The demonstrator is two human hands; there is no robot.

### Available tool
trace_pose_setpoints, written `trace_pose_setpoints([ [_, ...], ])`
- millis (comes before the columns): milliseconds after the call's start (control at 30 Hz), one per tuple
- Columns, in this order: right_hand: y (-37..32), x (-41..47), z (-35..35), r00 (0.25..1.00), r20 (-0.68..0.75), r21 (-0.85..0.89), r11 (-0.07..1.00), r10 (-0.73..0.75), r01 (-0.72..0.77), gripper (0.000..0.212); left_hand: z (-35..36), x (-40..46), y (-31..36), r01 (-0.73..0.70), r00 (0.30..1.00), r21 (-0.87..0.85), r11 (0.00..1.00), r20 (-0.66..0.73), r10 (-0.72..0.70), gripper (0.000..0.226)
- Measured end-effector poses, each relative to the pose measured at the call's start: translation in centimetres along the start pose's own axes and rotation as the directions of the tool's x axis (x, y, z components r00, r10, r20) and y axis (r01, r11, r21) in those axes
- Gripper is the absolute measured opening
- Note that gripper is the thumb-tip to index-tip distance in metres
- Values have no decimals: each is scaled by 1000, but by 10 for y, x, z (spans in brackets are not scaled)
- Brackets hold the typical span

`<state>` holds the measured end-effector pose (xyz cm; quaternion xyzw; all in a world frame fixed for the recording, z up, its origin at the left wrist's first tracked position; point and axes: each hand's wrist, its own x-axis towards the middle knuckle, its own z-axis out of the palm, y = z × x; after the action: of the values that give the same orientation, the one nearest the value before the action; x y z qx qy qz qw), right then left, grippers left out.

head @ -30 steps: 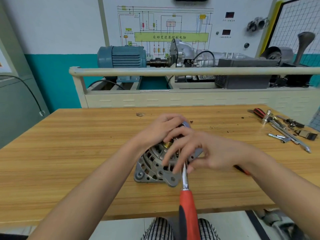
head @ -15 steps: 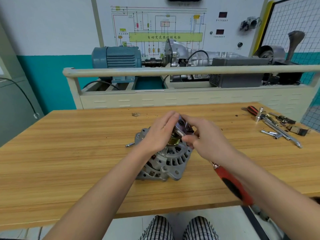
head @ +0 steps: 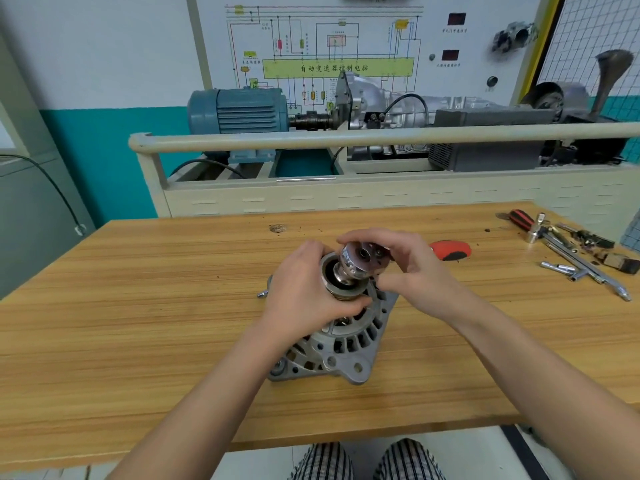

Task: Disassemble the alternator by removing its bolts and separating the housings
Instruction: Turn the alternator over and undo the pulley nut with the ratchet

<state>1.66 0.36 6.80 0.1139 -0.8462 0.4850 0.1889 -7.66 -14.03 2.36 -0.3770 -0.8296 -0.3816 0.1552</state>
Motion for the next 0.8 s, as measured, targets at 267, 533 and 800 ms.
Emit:
trace_pose_setpoints([
  [267,0,33,24,982,-187,-111,994,-7,-14,25,-4,0,4,-36,999,-57,998,1,37,66],
  [533,-11,43,21,993,13,-405,908,118,-103,77,-3,-3,2,-16,1000,-38,999,-17,15,55],
  [800,-12,33,49,885,-340,-394,806,319,-442,71,-3,-3,5,-38,999,-21,999,1,38,52],
])
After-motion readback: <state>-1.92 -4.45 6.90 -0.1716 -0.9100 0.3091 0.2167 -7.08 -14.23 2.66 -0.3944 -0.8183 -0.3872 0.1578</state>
